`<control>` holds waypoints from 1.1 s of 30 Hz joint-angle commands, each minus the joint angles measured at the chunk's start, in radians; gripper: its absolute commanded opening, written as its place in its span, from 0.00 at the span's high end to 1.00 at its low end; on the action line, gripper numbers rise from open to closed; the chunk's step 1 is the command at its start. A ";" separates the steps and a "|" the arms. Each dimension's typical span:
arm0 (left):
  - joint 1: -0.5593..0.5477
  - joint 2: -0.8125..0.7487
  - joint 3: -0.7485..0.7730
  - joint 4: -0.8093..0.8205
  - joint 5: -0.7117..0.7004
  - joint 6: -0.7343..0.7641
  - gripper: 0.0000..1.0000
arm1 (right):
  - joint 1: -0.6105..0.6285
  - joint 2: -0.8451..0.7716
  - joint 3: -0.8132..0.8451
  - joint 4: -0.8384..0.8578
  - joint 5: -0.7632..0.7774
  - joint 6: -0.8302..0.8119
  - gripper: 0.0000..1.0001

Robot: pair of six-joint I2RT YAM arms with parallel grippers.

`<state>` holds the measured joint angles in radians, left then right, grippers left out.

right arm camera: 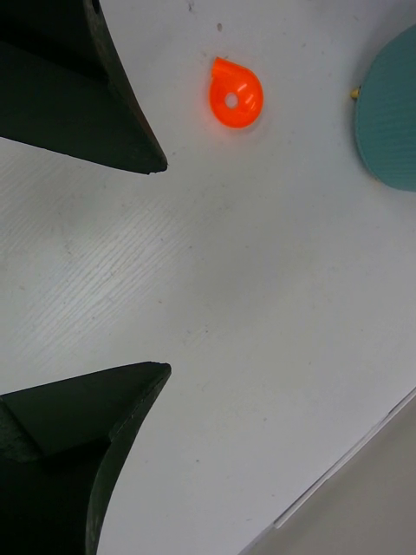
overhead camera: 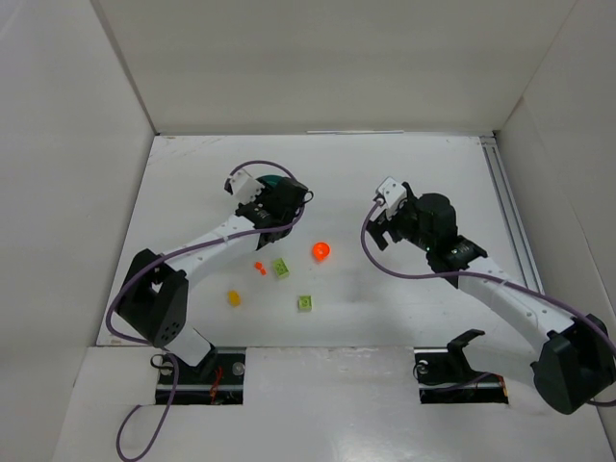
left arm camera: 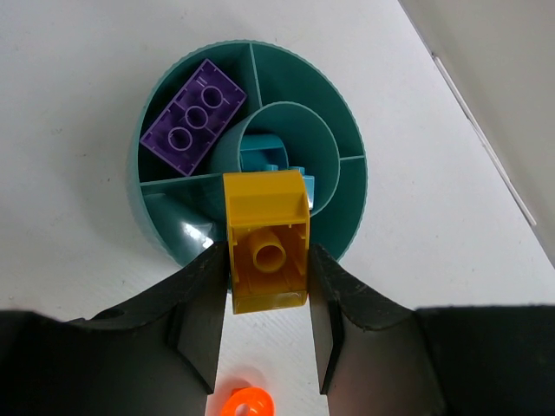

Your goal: Sort the legos into containers by color

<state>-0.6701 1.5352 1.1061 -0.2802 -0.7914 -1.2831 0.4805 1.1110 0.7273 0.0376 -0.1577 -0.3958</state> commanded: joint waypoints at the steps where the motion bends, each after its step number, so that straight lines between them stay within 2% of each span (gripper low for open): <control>1: 0.004 0.006 0.031 0.013 -0.006 -0.010 0.84 | -0.016 -0.020 -0.005 0.047 -0.017 0.012 0.06; 8: 0.004 0.026 0.031 0.013 -0.006 -0.028 0.84 | -0.025 -0.020 -0.005 0.047 -0.026 0.012 0.06; 17: 0.004 0.026 -0.002 0.039 -0.029 -0.215 0.82 | -0.025 -0.002 -0.005 0.047 -0.036 0.003 0.06; 28: 0.032 0.026 -0.046 0.081 0.009 -0.294 0.82 | -0.034 0.007 -0.005 0.047 -0.045 0.003 0.06; 33: 0.032 0.026 -0.055 0.096 0.009 -0.294 0.71 | -0.034 0.007 -0.005 0.047 -0.045 -0.006 0.06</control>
<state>-0.6430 1.5738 1.0649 -0.1982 -0.7753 -1.5482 0.4519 1.1210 0.7227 0.0372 -0.1822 -0.3965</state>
